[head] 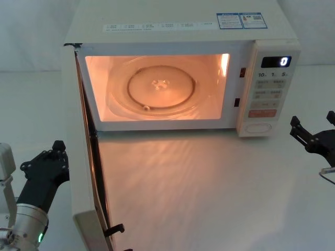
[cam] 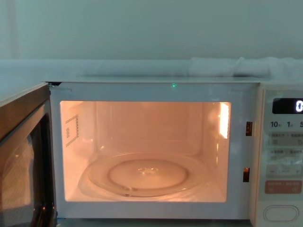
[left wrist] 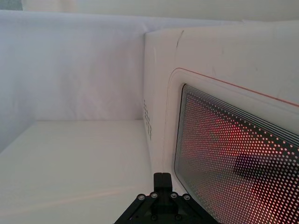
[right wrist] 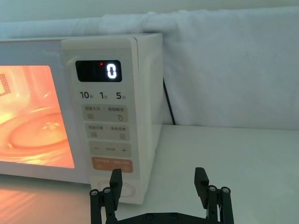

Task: Press the button to open the microwave door with one hand; close the microwave door with the other hand.

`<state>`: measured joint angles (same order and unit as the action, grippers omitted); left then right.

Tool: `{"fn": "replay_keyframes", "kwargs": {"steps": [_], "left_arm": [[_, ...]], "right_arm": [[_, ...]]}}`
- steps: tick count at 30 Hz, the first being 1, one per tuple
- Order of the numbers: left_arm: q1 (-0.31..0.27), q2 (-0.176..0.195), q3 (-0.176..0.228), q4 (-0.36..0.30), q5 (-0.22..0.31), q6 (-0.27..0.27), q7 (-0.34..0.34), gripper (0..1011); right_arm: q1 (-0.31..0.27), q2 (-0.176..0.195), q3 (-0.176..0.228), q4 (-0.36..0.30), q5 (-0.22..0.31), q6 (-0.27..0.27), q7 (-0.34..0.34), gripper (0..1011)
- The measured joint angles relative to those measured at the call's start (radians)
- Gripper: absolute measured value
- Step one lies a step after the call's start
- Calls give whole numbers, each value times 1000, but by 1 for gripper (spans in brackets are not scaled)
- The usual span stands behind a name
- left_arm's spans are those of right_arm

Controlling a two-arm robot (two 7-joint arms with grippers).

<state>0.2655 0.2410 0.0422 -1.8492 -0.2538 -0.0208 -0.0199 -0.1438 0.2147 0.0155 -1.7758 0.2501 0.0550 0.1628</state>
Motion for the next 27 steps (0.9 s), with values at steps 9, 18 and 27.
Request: {"fn": "replay_keyframes", "kwargs": {"steps": [9, 18, 27], "left_arm": [[6, 5, -18, -9, -24, 0, -66, 0], [26, 27, -60, -26, -40, 2, -134, 0], [44, 88, -108, -21, -89, -12, -231, 0]], "right_arm": [[0, 0, 0, 0, 0, 0, 0, 1002], [0, 0, 0, 0, 0, 0, 0, 1002], [0, 0, 0, 0, 0, 0, 0, 1002]]}}
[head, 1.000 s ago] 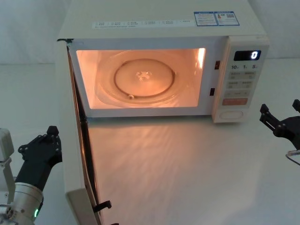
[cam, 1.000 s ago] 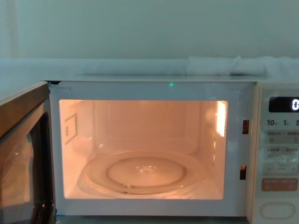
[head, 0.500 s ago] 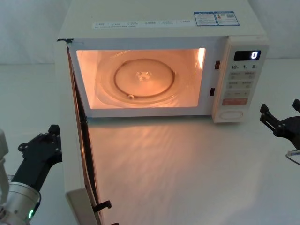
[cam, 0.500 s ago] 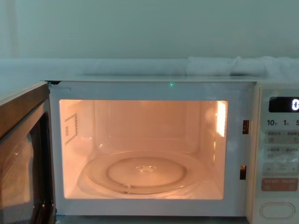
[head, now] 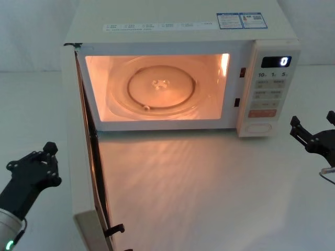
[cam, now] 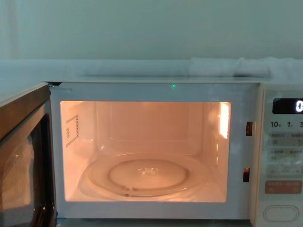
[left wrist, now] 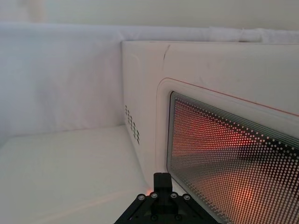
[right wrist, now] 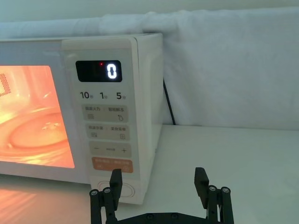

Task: Press the button to open the microwave door with one hand; close the microwave door with the other hand.

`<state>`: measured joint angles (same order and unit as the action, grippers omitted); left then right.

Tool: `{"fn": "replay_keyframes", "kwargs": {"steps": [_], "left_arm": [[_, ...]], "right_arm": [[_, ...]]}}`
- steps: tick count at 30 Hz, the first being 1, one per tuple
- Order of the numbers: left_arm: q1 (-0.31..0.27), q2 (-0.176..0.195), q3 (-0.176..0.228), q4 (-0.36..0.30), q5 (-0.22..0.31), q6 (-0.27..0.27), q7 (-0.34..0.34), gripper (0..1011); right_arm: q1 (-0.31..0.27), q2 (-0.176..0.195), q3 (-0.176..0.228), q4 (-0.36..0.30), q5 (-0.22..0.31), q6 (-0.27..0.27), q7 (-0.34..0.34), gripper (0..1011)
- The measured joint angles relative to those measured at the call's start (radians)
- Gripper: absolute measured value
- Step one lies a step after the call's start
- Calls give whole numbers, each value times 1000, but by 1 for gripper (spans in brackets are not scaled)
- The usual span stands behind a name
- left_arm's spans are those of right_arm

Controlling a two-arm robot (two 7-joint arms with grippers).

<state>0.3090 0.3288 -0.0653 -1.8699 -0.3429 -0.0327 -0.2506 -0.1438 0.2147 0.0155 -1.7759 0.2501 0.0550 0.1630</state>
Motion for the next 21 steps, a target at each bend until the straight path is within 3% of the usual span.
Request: {"fn": "replay_keyframes", "kwargs": {"steps": [14, 21], "left_arm": [[-14, 149, -53, 52, -132, -68, -198, 0], [-35, 179, -48, 16, -194, -60, -236, 0]], "right_arm": [[0, 0, 0, 0, 0, 0, 0, 1002], [0, 0, 0, 0, 0, 0, 0, 1002]]}}
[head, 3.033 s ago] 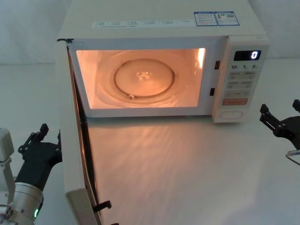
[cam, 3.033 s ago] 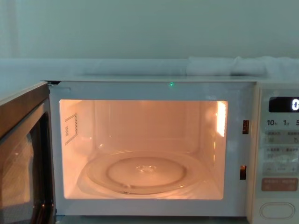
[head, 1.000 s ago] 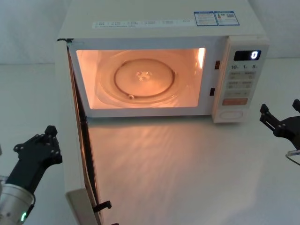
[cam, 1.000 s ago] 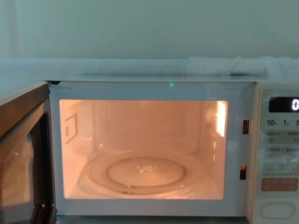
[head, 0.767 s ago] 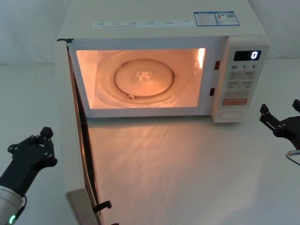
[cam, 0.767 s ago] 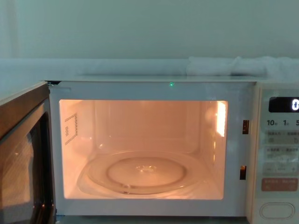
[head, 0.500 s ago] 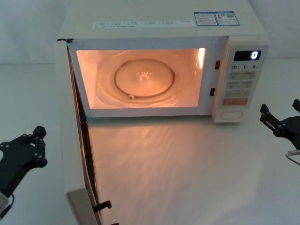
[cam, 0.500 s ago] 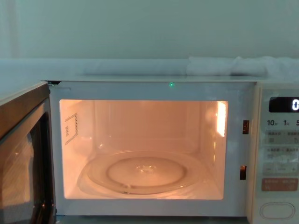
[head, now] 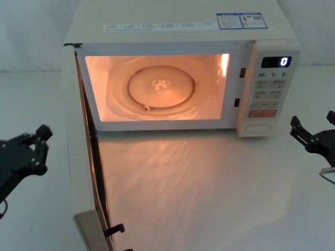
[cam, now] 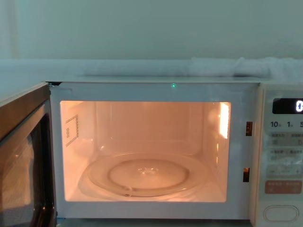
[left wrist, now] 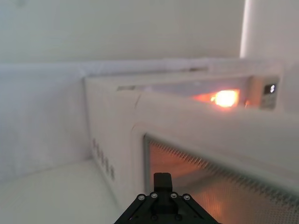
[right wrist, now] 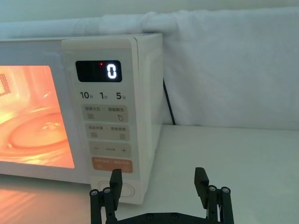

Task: Press the button to open the microwave door with one hand; close the microwave door with the other hand.

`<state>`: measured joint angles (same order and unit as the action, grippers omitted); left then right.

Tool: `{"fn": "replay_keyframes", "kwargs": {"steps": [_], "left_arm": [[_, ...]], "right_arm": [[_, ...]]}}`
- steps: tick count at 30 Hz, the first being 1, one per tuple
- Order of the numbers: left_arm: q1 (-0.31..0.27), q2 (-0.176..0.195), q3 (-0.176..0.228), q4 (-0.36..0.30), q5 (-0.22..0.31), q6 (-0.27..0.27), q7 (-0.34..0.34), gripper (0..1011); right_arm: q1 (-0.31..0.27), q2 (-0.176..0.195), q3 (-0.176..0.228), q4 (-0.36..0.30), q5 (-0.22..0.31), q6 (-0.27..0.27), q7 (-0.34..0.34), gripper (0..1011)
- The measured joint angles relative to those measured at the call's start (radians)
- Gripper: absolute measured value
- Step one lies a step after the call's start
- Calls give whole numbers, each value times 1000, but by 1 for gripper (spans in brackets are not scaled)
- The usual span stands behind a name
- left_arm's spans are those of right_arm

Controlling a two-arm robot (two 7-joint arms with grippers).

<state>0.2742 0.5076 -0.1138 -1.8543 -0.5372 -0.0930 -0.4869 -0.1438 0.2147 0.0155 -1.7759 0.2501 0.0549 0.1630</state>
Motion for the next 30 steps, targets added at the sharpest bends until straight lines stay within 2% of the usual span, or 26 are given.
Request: {"fn": "replay_keyframes", "kwargs": {"steps": [8, 12, 20, 30], "left_arm": [[-24, 19, 32, -60, -40, 4, -18, 0], [-35, 29, 50, -65, -49, 5, -26, 0], [-96, 35, 144, -50, -50, 7, -43, 0], [-196, -6, 277, -10, -44, 11, -38, 0]], "right_arm": [[0, 0, 0, 0, 0, 0, 0, 1002], [0, 0, 0, 0, 0, 0, 0, 1002], [0, 0, 0, 0, 0, 0, 0, 1002], [0, 0, 0, 0, 0, 0, 0, 1002]]}}
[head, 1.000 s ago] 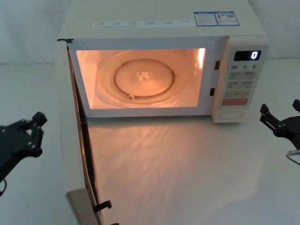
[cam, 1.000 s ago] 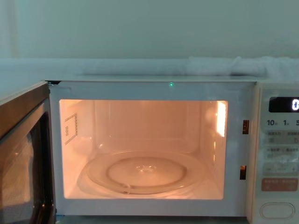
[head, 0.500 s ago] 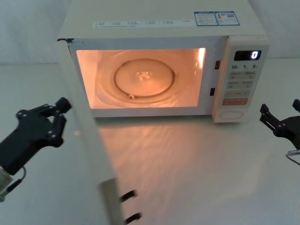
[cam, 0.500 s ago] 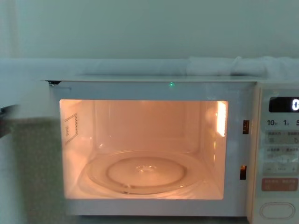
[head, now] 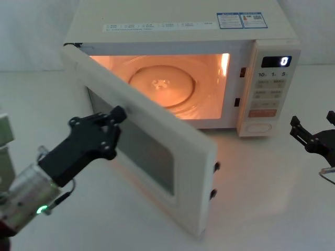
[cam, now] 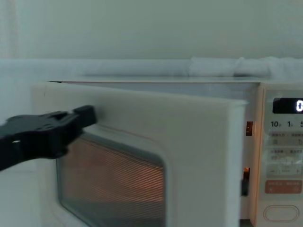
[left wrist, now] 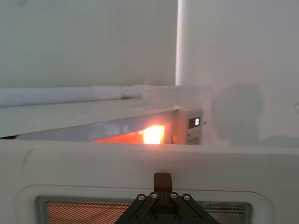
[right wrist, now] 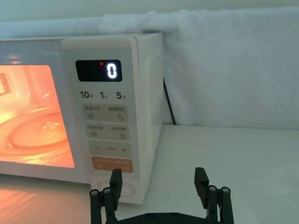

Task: Press the button to open the microwave door with one hand; close the microwave door with the other hand.

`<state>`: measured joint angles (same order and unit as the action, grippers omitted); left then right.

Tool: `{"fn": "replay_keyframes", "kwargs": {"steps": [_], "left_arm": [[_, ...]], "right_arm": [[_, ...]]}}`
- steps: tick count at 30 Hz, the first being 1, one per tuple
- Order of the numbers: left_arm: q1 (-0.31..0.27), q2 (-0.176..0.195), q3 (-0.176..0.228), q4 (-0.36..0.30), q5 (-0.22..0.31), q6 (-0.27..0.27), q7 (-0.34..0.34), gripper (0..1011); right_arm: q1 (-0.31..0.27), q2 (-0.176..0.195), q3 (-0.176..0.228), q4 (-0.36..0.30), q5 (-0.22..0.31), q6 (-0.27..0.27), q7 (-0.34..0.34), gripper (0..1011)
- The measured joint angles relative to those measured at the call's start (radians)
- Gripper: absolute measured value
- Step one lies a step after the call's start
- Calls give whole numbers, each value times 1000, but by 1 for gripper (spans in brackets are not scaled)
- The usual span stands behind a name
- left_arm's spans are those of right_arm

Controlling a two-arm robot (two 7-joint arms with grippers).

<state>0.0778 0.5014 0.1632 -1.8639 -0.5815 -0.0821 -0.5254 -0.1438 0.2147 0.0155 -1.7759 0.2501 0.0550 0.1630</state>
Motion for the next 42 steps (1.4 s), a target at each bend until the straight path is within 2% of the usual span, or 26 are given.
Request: {"fn": "replay_keyframes", "kwargs": {"steps": [4, 7, 16, 21, 23, 31, 42], "left_arm": [[-33, -11, 37, 15, 5, 6, 2, 0], [-83, -30, 88, 40, 25, 17, 19, 0], [-184, -67, 189, 85, 53, 49, 39, 0], [-224, -77, 220, 108, 60, 71, 48, 0], [-252, -83, 240, 122, 69, 100, 63, 0], [-325, -102, 273, 145, 83, 173, 102, 0], [-398, -122, 319, 175, 94, 215, 102, 0]], "right_arm": [[0, 0, 0, 0, 0, 0, 0, 1002], [0, 0, 0, 0, 0, 0, 0, 1002], [0, 0, 0, 0, 0, 0, 0, 1002], [0, 0, 0, 0, 0, 0, 0, 1002], [0, 0, 0, 0, 0, 0, 0, 1002], [0, 0, 0, 0, 0, 0, 0, 1002], [0, 0, 0, 0, 0, 0, 0, 1002]]}}
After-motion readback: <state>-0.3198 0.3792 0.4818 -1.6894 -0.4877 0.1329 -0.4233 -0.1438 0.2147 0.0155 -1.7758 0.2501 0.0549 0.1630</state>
